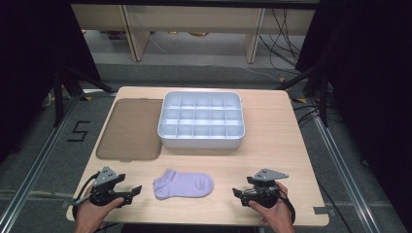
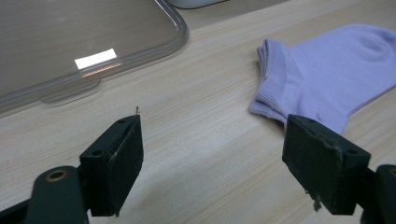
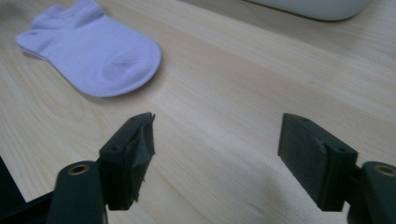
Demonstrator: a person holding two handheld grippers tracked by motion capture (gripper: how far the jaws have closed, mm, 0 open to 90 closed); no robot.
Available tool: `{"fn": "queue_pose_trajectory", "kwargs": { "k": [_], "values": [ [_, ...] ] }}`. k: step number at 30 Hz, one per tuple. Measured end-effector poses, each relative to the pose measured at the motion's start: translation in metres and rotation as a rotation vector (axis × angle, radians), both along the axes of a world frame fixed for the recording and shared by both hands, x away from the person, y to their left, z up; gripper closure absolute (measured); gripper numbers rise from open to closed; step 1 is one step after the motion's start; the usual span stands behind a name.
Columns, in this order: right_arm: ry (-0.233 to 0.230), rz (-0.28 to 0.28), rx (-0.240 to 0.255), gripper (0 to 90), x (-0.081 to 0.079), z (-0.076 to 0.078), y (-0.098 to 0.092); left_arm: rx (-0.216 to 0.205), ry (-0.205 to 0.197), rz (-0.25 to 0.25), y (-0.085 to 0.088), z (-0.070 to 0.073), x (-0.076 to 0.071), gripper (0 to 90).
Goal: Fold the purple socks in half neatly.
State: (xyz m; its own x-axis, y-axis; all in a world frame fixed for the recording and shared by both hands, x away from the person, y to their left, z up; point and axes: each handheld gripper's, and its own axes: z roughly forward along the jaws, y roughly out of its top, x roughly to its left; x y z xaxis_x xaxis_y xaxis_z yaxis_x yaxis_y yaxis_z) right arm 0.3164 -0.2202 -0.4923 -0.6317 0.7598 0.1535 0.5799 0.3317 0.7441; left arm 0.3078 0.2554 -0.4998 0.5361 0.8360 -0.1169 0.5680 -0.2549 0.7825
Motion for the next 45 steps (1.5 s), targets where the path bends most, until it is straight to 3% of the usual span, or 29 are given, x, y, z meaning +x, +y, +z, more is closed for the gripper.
{"fn": "queue_pose_trajectory", "kwargs": {
  "k": [3,5,6,7,9,10,11,12,20,21,24,27,36,45],
  "values": [
    [-0.013,0.002,-0.007,35.2,0.000,0.003,0.001,-0.026,0.014,0.004,-0.001,-0.001,0.000,23.4],
    [-0.008,0.001,-0.002,35.9,0.000,0.003,0.001,-0.015,0.019,-0.002,0.000,0.000,-0.001,23.3],
    [-0.015,0.013,0.010,38.6,0.002,0.003,0.004,0.015,0.032,-0.011,0.001,0.001,0.000,23.3],
    [-0.018,0.015,-0.008,38.9,0.002,0.004,0.004,0.013,0.029,-0.007,0.000,0.000,0.000,23.2],
    [-0.015,0.028,0.004,39.7,0.003,0.003,0.006,0.023,0.025,-0.015,0.001,0.001,0.000,23.3],
    [-0.023,0.022,-0.003,39.9,0.003,0.004,0.007,-0.011,0.026,0.007,-0.002,0.000,-0.001,23.3],
    [-0.023,0.022,-0.003,39.9,0.003,0.004,0.007,-0.011,0.026,0.007,-0.002,0.000,-0.001,23.2],
    [-0.012,0.032,-0.004,40.8,0.004,0.004,0.009,0.026,0.031,-0.029,0.001,0.001,0.000,23.3],
    [-0.010,0.061,-0.014,43.5,0.013,0.005,0.025,0.045,0.043,-0.032,-0.001,0.001,0.002,22.9],
    [-0.011,0.064,-0.016,43.9,0.015,0.005,0.027,0.035,0.028,-0.027,-0.002,0.000,0.002,22.9],
    [0.004,0.080,-0.017,44.8,0.020,0.004,0.036,0.047,0.043,-0.032,-0.001,0.001,0.002,22.9],
    [0.006,0.092,-0.015,45.1,0.023,0.006,0.045,0.028,0.038,-0.025,0.000,-0.001,0.003,22.9],
    [0.025,0.123,-0.044,48.4,0.035,0.006,0.062,0.036,0.035,-0.024,0.000,0.000,0.003,23.0],
    [0.017,0.145,-0.056,52.1,0.043,0.005,0.077,0.039,0.037,-0.030,0.000,0.000,0.003,23.0]
  ]
}}
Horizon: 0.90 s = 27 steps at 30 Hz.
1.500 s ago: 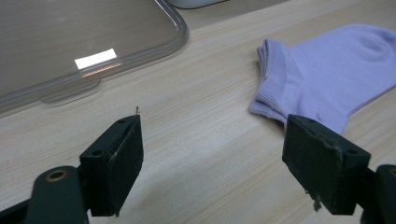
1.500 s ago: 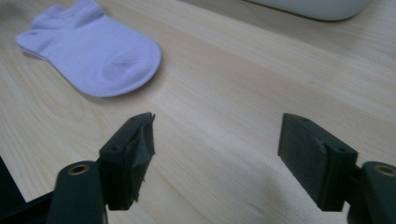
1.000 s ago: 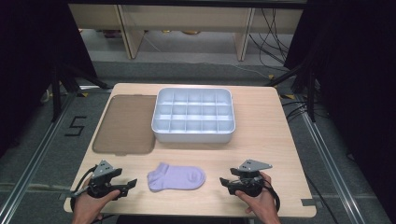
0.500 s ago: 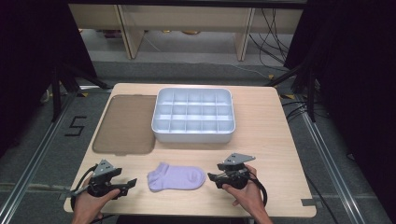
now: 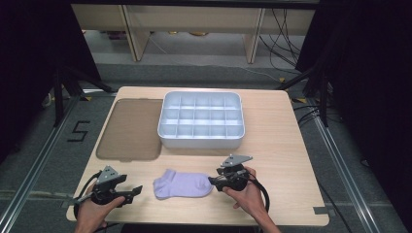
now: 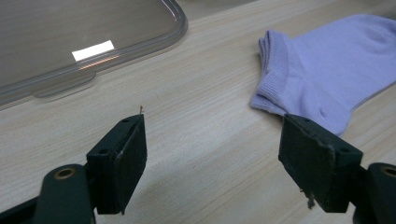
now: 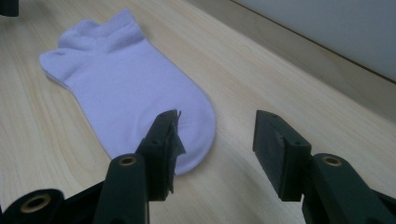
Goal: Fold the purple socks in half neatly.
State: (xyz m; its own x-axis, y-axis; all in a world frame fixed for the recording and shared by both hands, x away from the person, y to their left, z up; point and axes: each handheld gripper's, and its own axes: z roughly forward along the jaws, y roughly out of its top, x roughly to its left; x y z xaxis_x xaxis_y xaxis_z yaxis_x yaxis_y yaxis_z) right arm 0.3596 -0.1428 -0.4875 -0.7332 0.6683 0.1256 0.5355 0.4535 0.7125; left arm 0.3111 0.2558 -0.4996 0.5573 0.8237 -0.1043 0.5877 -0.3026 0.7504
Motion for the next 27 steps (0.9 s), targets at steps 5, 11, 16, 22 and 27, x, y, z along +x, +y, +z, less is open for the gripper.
{"fn": "queue_pose_trajectory", "kwargs": {
  "k": [5,11,16,22,27],
  "values": [
    [0.025,0.017,-0.013,53.9,0.003,-0.001,0.006,-0.004,-0.001,0.003,0.000,0.000,0.000,23.0],
    [0.031,0.026,-0.029,57.2,0.009,-0.003,0.012,-0.003,0.001,0.011,-0.002,0.000,0.000,23.0],
    [0.049,0.028,-0.051,60.5,0.011,-0.004,0.020,-0.004,-0.004,0.011,-0.002,-0.001,0.000,23.0],
    [0.041,0.057,-0.085,61.6,0.017,-0.010,0.027,0.002,0.000,0.003,-0.001,-0.001,0.000,23.0],
    [0.066,0.050,-0.117,65.6,0.019,-0.015,0.029,0.007,0.001,-0.002,-0.001,-0.001,0.000,23.0]
  ]
}}
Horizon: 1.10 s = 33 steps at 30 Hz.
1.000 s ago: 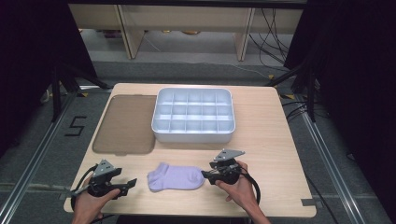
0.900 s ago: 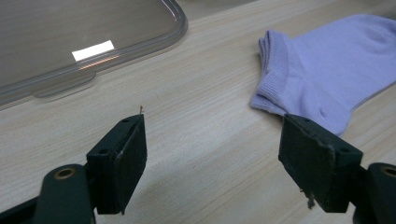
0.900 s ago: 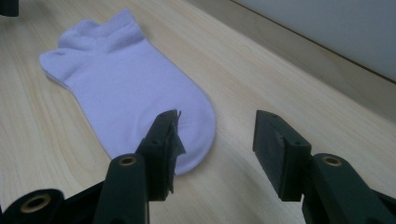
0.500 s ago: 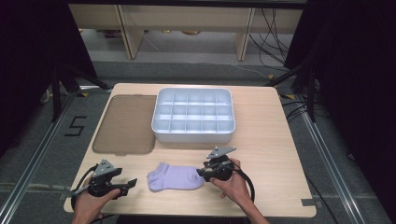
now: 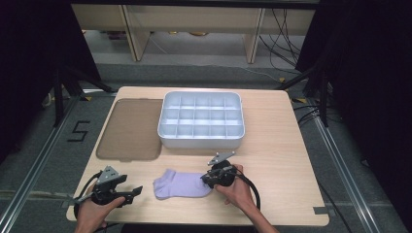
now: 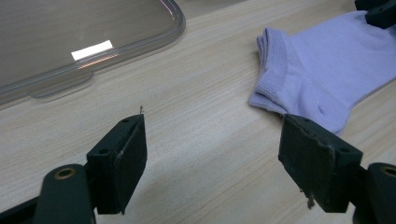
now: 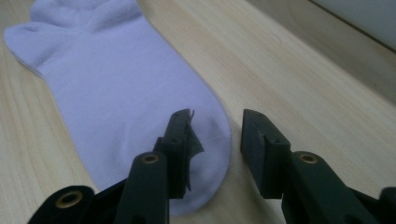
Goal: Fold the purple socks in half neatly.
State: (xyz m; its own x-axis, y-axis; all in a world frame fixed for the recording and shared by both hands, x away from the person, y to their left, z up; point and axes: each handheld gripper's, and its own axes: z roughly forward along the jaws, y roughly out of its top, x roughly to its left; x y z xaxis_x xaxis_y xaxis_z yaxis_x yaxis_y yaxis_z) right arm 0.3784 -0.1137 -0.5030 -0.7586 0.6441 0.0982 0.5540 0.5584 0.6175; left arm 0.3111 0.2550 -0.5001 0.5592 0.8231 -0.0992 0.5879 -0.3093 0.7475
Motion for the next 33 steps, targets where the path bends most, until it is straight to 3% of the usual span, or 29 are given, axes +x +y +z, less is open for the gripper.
{"fn": "queue_pose_trajectory", "kwargs": {
  "k": [2,6,7,8,10,11,15,17,18,19,20,21,22,27,30,32,33],
  "values": [
    [0.026,-0.022,0.004,70.0,-0.002,0.001,0.000,0.006,0.000,-0.001,0.000,0.001,0.000,23.0],
    [0.040,0.007,0.074,77.8,0.001,-0.004,-0.003,0.005,0.000,-0.005,0.000,0.001,0.000,23.0],
    [0.040,0.007,0.074,77.8,0.001,-0.004,-0.003,0.007,0.001,-0.008,0.000,0.001,0.000,23.0],
    [0.071,0.005,0.083,82.9,0.001,-0.003,-0.006,0.005,-0.005,-0.011,0.000,0.000,0.000,23.0],
    [0.070,0.004,0.076,86.1,0.000,-0.002,-0.006,0.009,-0.002,-0.013,0.000,0.001,0.000,23.0],
    [0.054,0.031,0.092,86.7,0.000,-0.003,-0.006,0.007,-0.004,-0.013,0.000,0.001,0.000,23.0],
    [0.065,0.050,0.087,87.3,-0.001,0.000,-0.006,0.006,-0.004,-0.013,0.000,0.001,0.000,23.0],
    [0.035,0.082,0.100,87.5,-0.002,0.004,-0.008,0.003,-0.004,-0.010,0.000,0.001,0.000,23.0],
    [0.039,0.058,0.111,87.5,-0.005,0.007,-0.008,0.005,-0.001,-0.009,0.000,0.001,0.000,23.0],
    [0.035,0.073,0.094,87.5,-0.006,0.012,-0.010,0.003,-0.001,-0.009,0.000,0.001,0.000,23.0],
    [0.020,0.069,0.116,87.6,-0.008,0.012,-0.009,0.002,-0.002,-0.008,0.000,0.001,-0.001,23.0],
    [0.035,0.082,0.094,87.6,-0.010,0.017,-0.011,0.003,-0.001,-0.008,0.000,0.002,-0.001,23.0],
    [0.007,0.089,0.111,87.6,-0.011,0.018,-0.011,0.002,-0.002,-0.008,0.000,0.002,-0.001,23.0],
    [0.015,0.126,0.097,87.6,-0.020,0.026,-0.024,-0.008,-0.011,-0.007,0.001,0.002,-0.001,23.0],
    [0.019,0.082,0.116,87.6,-0.026,0.026,-0.035,-0.024,-0.005,-0.009,0.000,0.002,-0.001,23.0],
    [0.026,0.068,0.104,87.6,-0.027,0.027,-0.044,-0.023,-0.004,-0.014,0.000,0.002,-0.001,22.9],
    [0.007,0.057,0.120,87.6,-0.028,0.025,-0.047,-0.041,-0.007,-0.002,-0.002,0.002,-0.001,22.9]
  ]
}}
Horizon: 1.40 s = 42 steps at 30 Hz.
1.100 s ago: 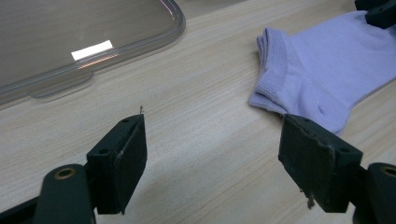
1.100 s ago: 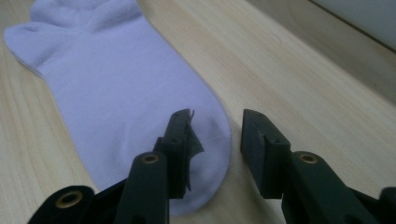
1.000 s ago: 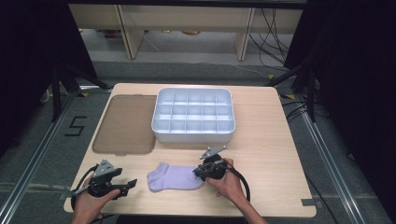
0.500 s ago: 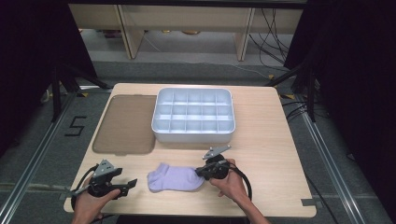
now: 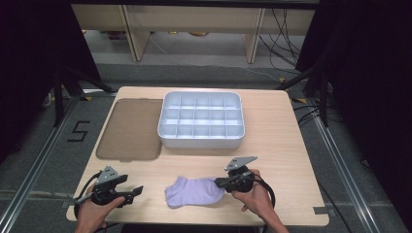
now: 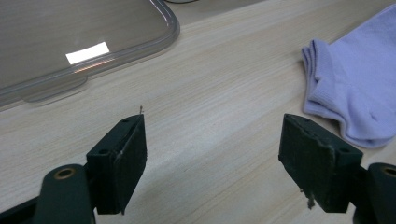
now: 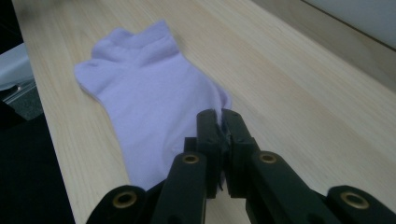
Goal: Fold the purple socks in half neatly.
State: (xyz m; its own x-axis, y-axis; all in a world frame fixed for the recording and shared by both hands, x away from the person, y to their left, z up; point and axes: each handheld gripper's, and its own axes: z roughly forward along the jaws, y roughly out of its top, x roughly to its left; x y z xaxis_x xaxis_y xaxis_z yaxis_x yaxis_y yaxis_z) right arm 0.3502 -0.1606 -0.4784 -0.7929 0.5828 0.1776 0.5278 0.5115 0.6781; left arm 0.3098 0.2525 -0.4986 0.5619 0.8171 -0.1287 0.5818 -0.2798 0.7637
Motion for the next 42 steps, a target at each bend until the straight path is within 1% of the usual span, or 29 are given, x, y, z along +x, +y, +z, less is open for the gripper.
{"fn": "queue_pose_trajectory", "kwargs": {
  "k": [2,4,5,6,7,10,11,13,14,15,16,18,19,20,22,23,24,25,26,29,30,31,33,34,35,38,39,40,42],
  "values": [
    [0.010,-0.002,-0.014,87.6,-0.001,0.001,-0.005,0.013,0.000,-0.011,0.000,0.001,0.000,22.9],
    [0.012,-0.036,-0.009,87.6,-0.004,0.000,-0.016,0.002,0.002,-0.018,-0.002,0.001,-0.001,22.9],
    [0.001,-0.056,0.007,87.6,-0.006,-0.003,-0.018,-0.026,-0.001,0.001,-0.005,0.000,-0.001,22.8],
    [0.009,-0.060,0.002,87.6,-0.007,-0.003,-0.022,-0.031,-0.003,-0.002,-0.006,0.000,-0.001,22.8],
    [0.014,-0.078,0.001,87.6,-0.008,-0.004,-0.024,-0.004,0.000,-0.026,-0.004,0.000,-0.001,22.8],
    [0.027,-0.092,-0.020,87.5,-0.011,-0.008,-0.032,-0.010,0.007,-0.039,-0.006,0.000,-0.001,22.7],
    [0.023,-0.105,-0.011,87.5,-0.012,-0.010,-0.033,-0.025,0.013,-0.026,-0.008,0.000,-0.001,22.6],
    [0.034,-0.104,-0.030,87.5,-0.013,-0.011,-0.036,-0.049,0.010,-0.019,-0.011,-0.001,-0.002,22.4],
    [0.039,-0.112,-0.035,87.5,-0.013,-0.012,-0.036,-0.029,0.014,-0.038,-0.009,-0.001,-0.001,22.3],
    [0.037,-0.123,-0.027,87.4,-0.014,-0.014,-0.036,-0.028,0.017,-0.051,-0.009,0.000,-0.001,22.3],
    [0.048,-0.118,-0.042,87.4,-0.014,-0.013,-0.036,-0.028,0.017,-0.051,-0.009,0.000,-0.001,22.2],
    [0.039,-0.114,-0.048,87.3,-0.013,-0.016,-0.036,-0.070,0.010,-0.023,-0.016,0.000,-0.003,21.9],
    [0.045,-0.115,-0.045,87.2,-0.013,-0.017,-0.036,-0.050,0.006,-0.042,-0.015,0.001,-0.003,21.9],
    [0.054,-0.127,-0.066,87.1,-0.013,-0.017,-0.036,-0.044,0.006,-0.053,-0.016,0.001,-0.003,21.9],
    [0.021,-0.113,-0.059,86.8,-0.012,-0.022,-0.035,-0.058,0.000,-0.045,-0.020,0.001,-0.003,21.9],
    [0.024,-0.115,-0.066,86.7,-0.012,-0.022,-0.035,-0.091,0.002,-0.043,-0.025,0.000,-0.003,21.9],
    [0.048,-0.114,-0.074,86.6,-0.013,-0.019,-0.035,-0.091,0.002,-0.043,-0.025,0.000,-0.003,21.9],
    [0.041,-0.112,-0.078,86.5,-0.013,-0.019,-0.035,-0.072,0.021,-0.072,-0.028,0.000,-0.001,21.9],
    [0.041,-0.112,-0.078,86.5,-0.013,-0.019,-0.035,-0.072,0.021,-0.072,-0.028,0.000,-0.001,21.9],
    [0.035,-0.101,-0.088,85.7,-0.012,-0.020,-0.034,-0.104,0.023,-0.092,-0.045,-0.001,0.002,22.0],
    [0.035,-0.101,-0.088,85.7,-0.012,-0.020,-0.034,-0.104,0.023,-0.092,-0.045,-0.001,0.002,22.0],
    [0.006,-0.094,-0.087,85.2,-0.012,-0.022,-0.034,-0.098,0.019,-0.126,-0.055,0.000,0.004,22.5],
    [0.018,-0.095,-0.099,84.1,-0.012,-0.021,-0.033,-0.110,0.027,-0.144,-0.066,0.000,0.006,24.0],
    [0.032,-0.102,-0.101,83.8,-0.013,-0.020,-0.033,-0.105,0.038,-0.170,-0.070,0.000,0.007,24.7],
    [0.012,-0.092,-0.107,83.3,-0.012,-0.021,-0.033,-0.104,0.036,-0.182,-0.075,-0.001,0.009,25.7],
    [0.012,-0.091,-0.109,82.9,-0.012,-0.021,-0.033,-0.102,0.055,-0.206,-0.082,-0.003,0.012,28.7],
    [0.030,-0.099,-0.105,82.8,-0.013,-0.020,-0.033,-0.098,0.058,-0.214,-0.085,-0.004,0.014,28.7],
    [0.013,-0.091,-0.110,82.5,-0.012,-0.021,-0.034,-0.094,0.067,-0.224,-0.091,-0.005,0.016,31.6],
    [0.010,-0.088,-0.111,82.2,-0.012,-0.021,-0.034,-0.103,0.070,-0.232,-0.093,-0.006,0.017,33.4]
  ]
}}
